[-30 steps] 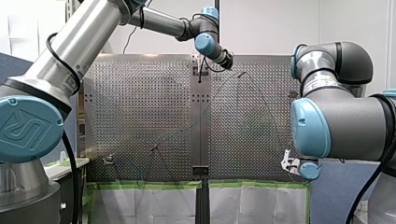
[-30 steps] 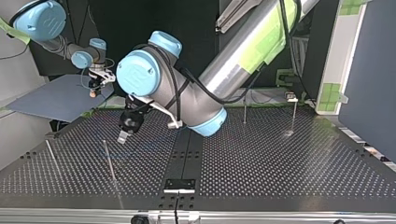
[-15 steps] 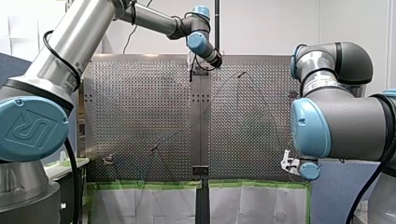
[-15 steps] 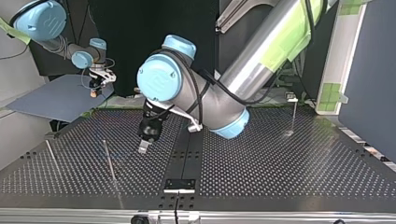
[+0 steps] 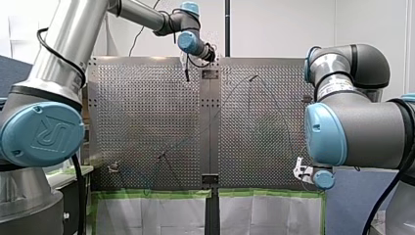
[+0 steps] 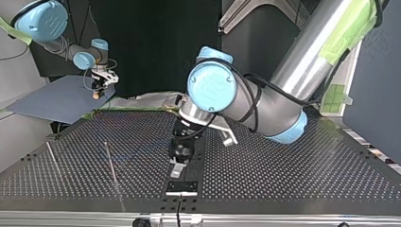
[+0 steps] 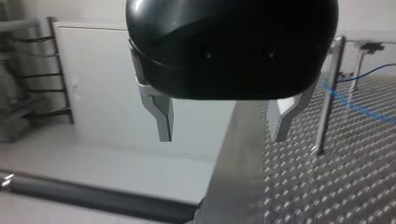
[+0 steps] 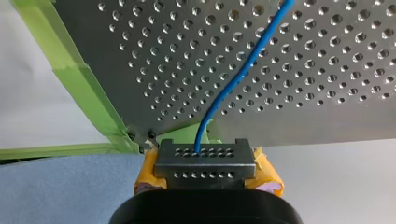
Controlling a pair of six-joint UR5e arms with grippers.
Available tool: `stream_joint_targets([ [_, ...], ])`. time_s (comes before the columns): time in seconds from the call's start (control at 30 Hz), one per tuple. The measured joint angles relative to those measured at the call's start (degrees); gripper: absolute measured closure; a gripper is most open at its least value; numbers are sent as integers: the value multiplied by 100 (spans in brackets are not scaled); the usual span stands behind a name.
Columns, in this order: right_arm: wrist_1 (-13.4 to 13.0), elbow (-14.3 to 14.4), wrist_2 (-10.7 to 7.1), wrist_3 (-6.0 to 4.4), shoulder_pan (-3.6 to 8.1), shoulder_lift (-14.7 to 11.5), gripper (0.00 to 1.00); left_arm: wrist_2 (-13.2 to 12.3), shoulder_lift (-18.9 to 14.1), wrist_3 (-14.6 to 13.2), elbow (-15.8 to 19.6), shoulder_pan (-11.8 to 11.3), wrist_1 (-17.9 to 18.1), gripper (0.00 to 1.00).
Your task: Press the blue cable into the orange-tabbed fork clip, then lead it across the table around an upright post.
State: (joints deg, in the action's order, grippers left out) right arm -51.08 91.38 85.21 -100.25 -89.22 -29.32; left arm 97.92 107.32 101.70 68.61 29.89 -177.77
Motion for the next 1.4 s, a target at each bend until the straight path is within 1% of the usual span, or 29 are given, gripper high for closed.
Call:
stream_joint_targets([
  [0.13, -3, -1, -31, -8, -15, 0, 100, -10, -214, 215, 215, -100, 214, 0],
  [0.33, 0, 0, -76, -4, -35, 0, 100, -12, -528, 498, 527, -110, 527, 0],
  [0.53, 1, -1, -83, 6, -57, 0, 100, -13, -815, 560, 814, -74, 813, 0],
  [0.73, 0, -1, -83, 17, -83, -1, 100, 0, -1074, 557, 1080, -62, 1080, 0],
  [0.93, 1, -1, -83, 21, -96, -1, 100, 2, -1159, 553, 1351, -60, 1350, 0],
  [1.4, 1, -1, -83, 21, -107, -1, 100, 3, -1158, 560, 2026, -60, 2025, 0],
])
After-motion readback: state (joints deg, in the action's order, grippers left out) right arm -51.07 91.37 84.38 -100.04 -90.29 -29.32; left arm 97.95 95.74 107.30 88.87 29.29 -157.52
